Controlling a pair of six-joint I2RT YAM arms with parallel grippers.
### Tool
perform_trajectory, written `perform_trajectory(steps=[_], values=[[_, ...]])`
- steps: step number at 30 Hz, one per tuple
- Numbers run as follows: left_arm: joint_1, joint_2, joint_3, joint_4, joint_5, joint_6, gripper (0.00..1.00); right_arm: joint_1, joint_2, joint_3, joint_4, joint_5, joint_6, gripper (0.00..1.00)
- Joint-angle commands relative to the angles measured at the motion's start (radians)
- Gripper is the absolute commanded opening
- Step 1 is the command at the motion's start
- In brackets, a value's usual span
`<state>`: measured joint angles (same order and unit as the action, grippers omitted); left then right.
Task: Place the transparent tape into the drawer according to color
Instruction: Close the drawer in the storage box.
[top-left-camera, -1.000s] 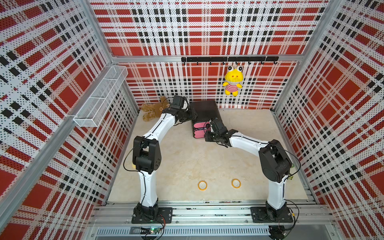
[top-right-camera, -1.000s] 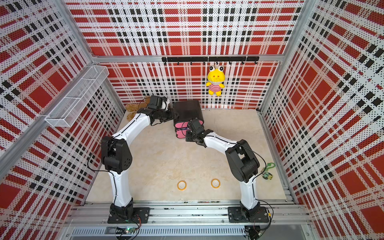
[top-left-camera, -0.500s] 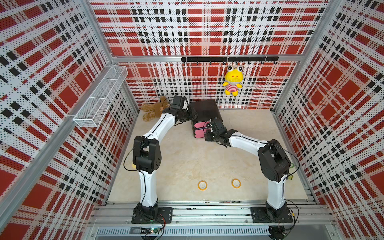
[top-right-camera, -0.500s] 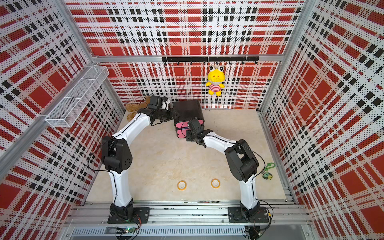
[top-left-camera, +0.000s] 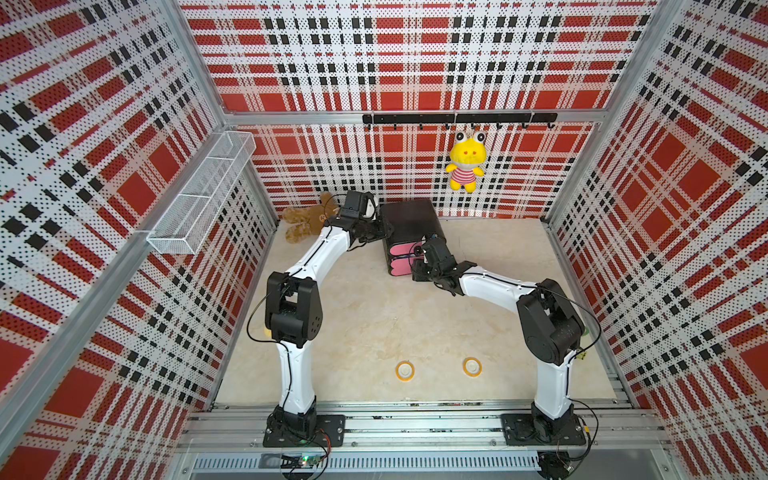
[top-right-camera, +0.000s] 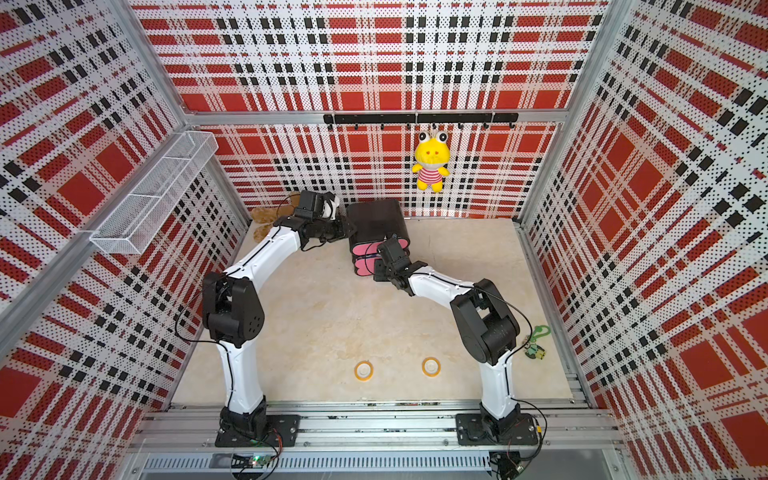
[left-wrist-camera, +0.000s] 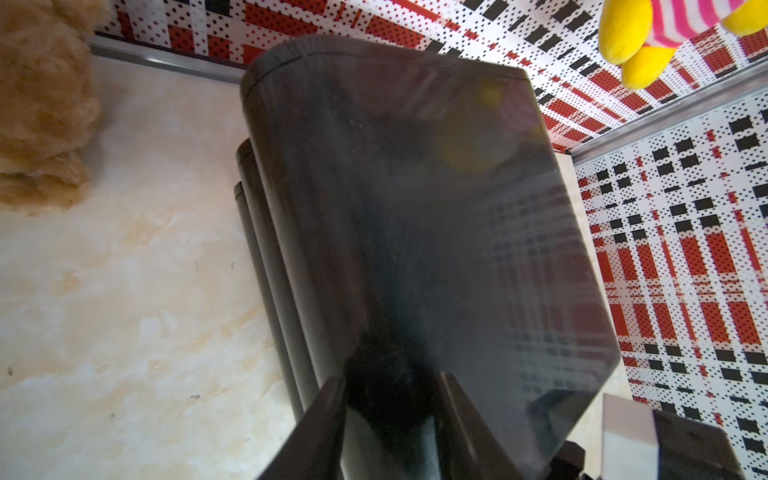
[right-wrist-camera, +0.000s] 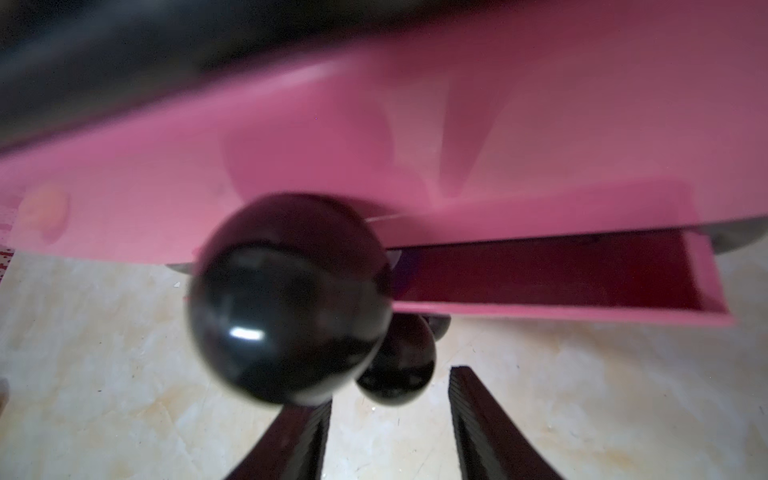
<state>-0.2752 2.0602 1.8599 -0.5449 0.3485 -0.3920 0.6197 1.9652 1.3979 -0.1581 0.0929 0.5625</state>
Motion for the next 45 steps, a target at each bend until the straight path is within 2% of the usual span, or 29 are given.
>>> perform_trajectory(steps=[1,19,35,38,45], values=[[-0.022,0.057,-0.05,-0.104,-0.002,0.018,0.44,-0.009,-0.026,0.035,0.018,-0.019,-0.035,0.53],[-0.022,0.067,-0.038,-0.107,0.007,0.043,0.45,-0.038,0.034,0.047,0.085,-0.051,-0.053,0.52],[-0.021,0.069,-0.041,-0.107,0.009,0.048,0.45,-0.046,0.054,0.018,0.157,-0.022,-0.099,0.52],[-0.021,0.069,-0.038,-0.107,0.009,0.049,0.45,-0.046,0.033,-0.002,0.158,-0.027,-0.099,0.54],[-0.019,0.061,-0.017,-0.11,0.016,0.045,0.49,-0.046,-0.126,-0.091,0.097,-0.084,-0.087,0.67]])
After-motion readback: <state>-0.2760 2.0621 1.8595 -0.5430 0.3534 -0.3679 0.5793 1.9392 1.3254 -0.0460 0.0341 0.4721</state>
